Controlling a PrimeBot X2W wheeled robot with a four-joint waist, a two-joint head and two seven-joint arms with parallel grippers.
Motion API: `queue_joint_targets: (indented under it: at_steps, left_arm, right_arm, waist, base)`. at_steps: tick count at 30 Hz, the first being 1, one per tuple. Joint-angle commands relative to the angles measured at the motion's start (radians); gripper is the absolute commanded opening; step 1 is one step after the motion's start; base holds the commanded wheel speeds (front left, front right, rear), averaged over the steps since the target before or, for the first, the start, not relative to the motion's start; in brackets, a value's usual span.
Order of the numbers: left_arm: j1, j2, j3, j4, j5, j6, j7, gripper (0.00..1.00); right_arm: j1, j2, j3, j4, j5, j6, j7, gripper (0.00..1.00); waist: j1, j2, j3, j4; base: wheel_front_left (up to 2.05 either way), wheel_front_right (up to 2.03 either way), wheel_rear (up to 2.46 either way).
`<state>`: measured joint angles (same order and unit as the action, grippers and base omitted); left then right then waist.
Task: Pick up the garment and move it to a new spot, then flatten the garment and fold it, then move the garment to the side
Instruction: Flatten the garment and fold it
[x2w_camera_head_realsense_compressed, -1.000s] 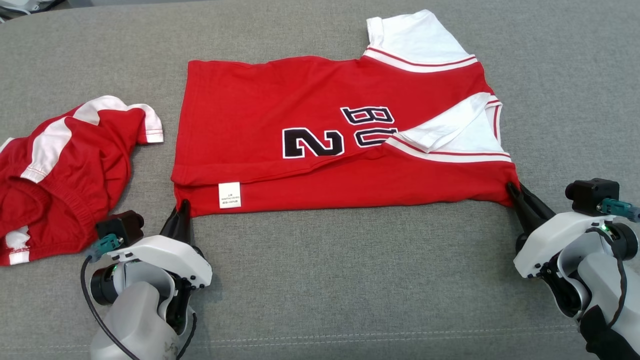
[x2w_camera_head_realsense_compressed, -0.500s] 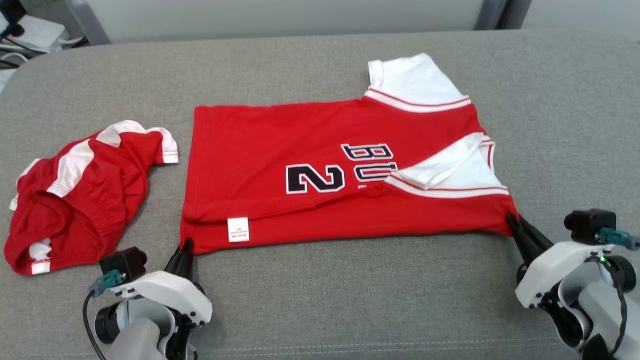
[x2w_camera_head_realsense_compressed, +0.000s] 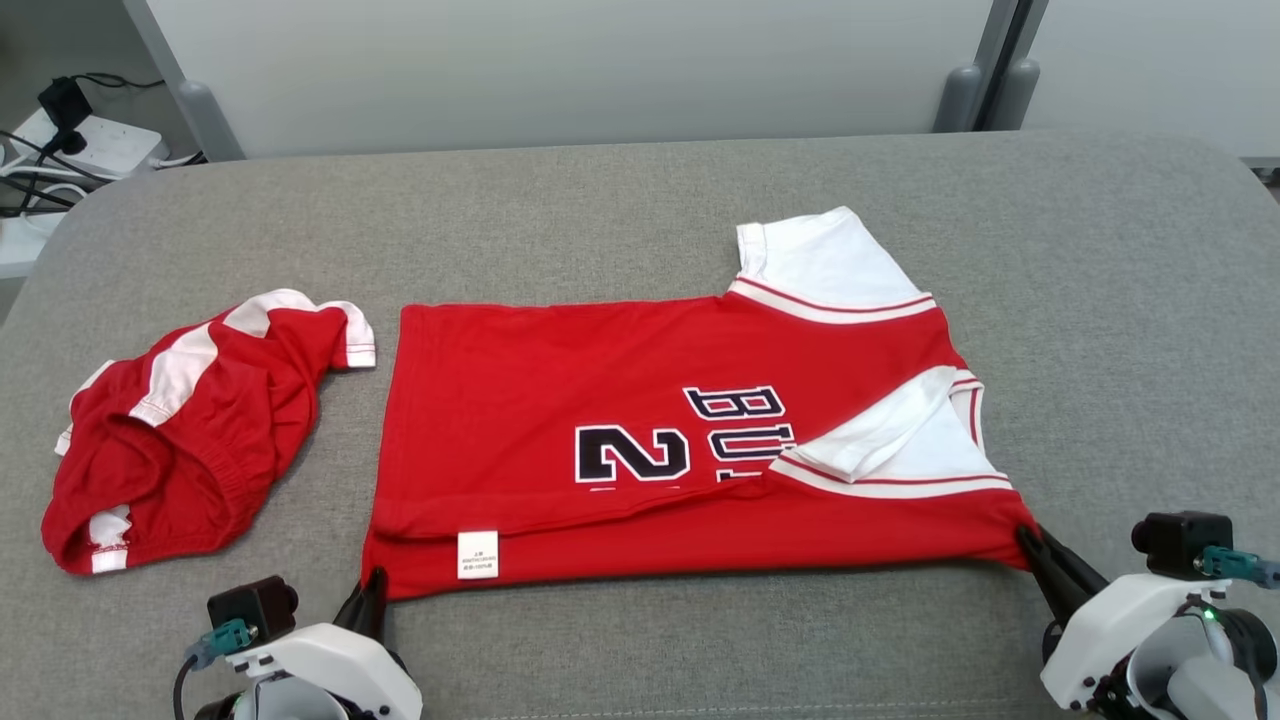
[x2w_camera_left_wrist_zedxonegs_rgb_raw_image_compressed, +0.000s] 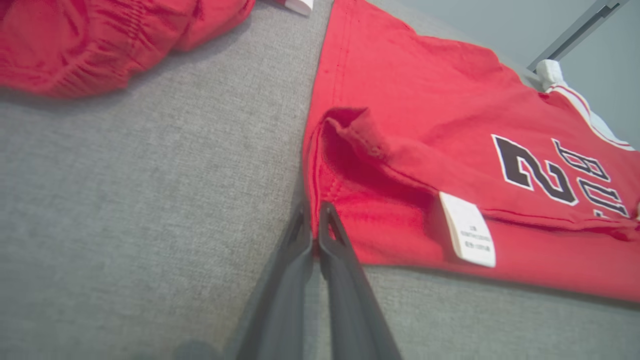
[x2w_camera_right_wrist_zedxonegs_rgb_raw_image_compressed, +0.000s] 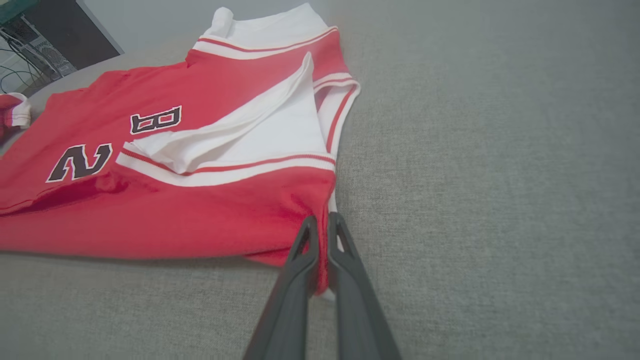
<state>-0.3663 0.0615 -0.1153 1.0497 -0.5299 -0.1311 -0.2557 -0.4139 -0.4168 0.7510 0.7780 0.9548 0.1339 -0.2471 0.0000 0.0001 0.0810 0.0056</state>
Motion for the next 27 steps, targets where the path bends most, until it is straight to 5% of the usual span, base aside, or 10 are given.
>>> queue_joint_targets:
  at_steps: [1, 22, 23, 24, 26, 27]
  left_arm:
    - [0.004, 0.040, 0.027, -0.006, -0.003, 0.000, -0.006, 0.00]
    - [0.027, 0.038, 0.026, 0.046, 0.013, 0.009, -0.006, 0.00]
    - [0.025, 0.037, 0.025, 0.049, 0.013, 0.009, -0.006, 0.00]
    - [0.021, 0.038, 0.024, 0.046, 0.015, 0.011, -0.006, 0.16]
    - [0.018, 0.040, 0.026, 0.027, 0.026, 0.023, -0.006, 1.00]
    - [0.017, 0.042, 0.028, 0.014, 0.030, 0.027, -0.006, 1.00]
  right_arm:
    - [0.030, -0.040, 0.009, -0.028, 0.014, -0.003, -0.015, 0.00]
    - [0.081, -0.069, 0.060, -0.077, 0.061, -0.003, -0.006, 0.00]
    - [0.079, -0.068, 0.057, -0.073, 0.063, -0.003, -0.006, 0.36]
    - [0.078, -0.066, 0.054, -0.068, 0.065, -0.003, -0.006, 0.93]
    - [0.072, -0.065, 0.051, -0.057, 0.065, -0.003, -0.003, 1.00]
    - [0.070, -0.066, 0.043, -0.052, 0.069, -0.003, -0.004, 1.00]
  waist:
    - [0.0000, -0.0001, -0.007, -0.001]
    - [0.0000, -0.0001, -0.019, -0.014]
    - [0.0000, -0.0001, -0.016, -0.014]
    - [0.0000, -0.0001, -0.012, -0.014]
    - [0.0000, -0.0001, -0.005, -0.012]
    - [0.0000, -0.0001, -0.002, -0.011]
  base:
    - [0.00, 0.00, 0.00]
    - [0.00, 0.00, 0.00]
    - [0.00, 0.00, 0.00]
    - [0.00, 0.00, 0.00]
    - [0.00, 0.00, 0.00]
    - [0.00, 0.00, 0.00]
